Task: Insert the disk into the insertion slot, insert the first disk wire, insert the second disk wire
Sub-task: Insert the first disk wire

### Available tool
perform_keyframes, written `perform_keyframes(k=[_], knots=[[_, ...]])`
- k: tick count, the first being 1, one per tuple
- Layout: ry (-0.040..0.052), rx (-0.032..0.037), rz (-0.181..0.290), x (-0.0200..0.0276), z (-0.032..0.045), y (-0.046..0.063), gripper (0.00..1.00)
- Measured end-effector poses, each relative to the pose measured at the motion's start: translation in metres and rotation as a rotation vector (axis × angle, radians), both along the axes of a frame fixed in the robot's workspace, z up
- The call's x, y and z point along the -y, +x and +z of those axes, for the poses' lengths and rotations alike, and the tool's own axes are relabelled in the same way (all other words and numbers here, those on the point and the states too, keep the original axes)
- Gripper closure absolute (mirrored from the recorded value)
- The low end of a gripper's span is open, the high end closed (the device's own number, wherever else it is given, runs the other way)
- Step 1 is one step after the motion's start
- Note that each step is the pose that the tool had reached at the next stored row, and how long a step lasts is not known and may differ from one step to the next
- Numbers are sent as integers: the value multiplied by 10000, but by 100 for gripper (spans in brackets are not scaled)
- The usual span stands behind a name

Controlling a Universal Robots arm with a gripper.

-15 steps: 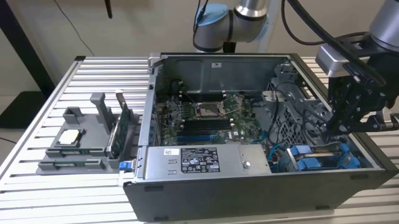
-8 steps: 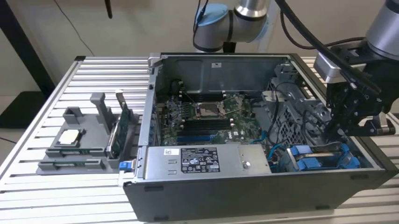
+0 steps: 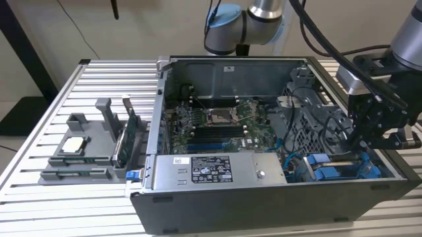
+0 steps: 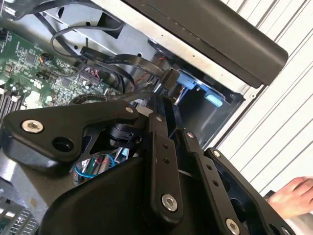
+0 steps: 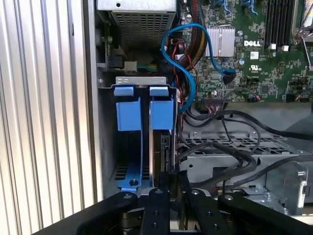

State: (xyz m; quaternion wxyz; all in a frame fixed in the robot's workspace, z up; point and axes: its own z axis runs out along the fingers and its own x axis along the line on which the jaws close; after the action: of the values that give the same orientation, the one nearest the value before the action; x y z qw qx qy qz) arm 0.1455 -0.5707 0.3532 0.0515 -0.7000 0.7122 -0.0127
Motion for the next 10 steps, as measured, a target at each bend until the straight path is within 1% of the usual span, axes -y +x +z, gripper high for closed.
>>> perform_keyframes(k=[8,10], knots=[[1,1,-9,10,-104,7,81],[-2,1,-9,9,-114,11,81]])
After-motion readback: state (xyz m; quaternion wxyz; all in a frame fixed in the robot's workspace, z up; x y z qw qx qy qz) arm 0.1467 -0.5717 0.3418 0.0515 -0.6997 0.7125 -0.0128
